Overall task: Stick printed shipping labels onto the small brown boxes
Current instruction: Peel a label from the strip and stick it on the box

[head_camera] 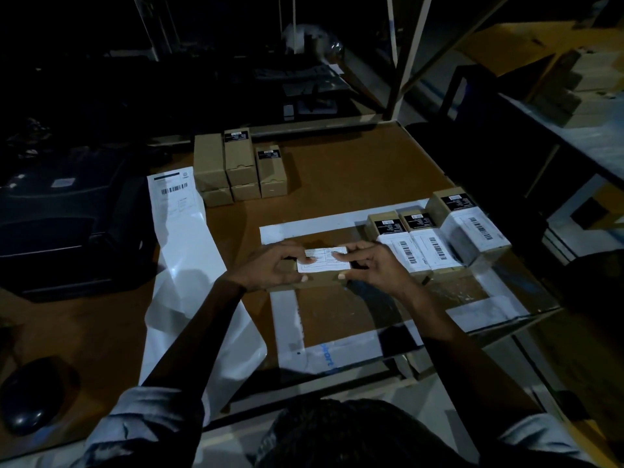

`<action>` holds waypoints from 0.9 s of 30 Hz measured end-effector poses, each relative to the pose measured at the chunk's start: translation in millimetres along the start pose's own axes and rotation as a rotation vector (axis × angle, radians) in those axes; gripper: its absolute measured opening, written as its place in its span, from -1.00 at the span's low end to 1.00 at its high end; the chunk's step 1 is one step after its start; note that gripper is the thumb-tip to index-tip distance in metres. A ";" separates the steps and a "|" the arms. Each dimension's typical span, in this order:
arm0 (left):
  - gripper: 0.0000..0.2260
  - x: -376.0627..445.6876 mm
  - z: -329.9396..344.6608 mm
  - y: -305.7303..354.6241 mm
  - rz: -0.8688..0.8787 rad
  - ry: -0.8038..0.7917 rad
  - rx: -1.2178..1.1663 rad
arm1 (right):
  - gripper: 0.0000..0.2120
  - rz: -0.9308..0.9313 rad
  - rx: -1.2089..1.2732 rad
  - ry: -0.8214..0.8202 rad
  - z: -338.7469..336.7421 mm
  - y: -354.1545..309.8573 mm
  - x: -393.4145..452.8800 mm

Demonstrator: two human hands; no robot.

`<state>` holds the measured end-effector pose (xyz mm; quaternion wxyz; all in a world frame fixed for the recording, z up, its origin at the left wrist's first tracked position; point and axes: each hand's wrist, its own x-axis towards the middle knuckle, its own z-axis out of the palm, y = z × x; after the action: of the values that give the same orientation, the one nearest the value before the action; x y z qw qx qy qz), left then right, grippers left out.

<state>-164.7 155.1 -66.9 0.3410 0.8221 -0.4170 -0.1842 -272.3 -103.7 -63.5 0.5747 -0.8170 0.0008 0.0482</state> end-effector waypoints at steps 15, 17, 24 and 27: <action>-0.63 -14.1 16.3 26.2 -0.122 0.290 -0.346 | -0.21 0.199 -0.895 0.203 80.4 -29.8 -32.1; -0.55 -15.9 19.2 31.8 -0.139 0.335 -0.352 | -0.25 0.176 -0.963 0.201 101.4 -34.1 -30.1; -0.47 -21.7 25.9 42.4 -0.207 0.369 -0.390 | -0.38 0.251 -1.007 0.363 70.7 -27.0 -26.5; -0.49 -21.7 27.1 43.5 -0.215 0.392 -0.389 | -0.34 0.258 -0.967 0.290 90.5 -31.6 -29.2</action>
<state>-217.6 143.4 -54.4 0.5446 0.8008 -0.2106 -0.1335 -306.6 -9.6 -61.8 0.1150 -0.9806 0.1588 -0.0003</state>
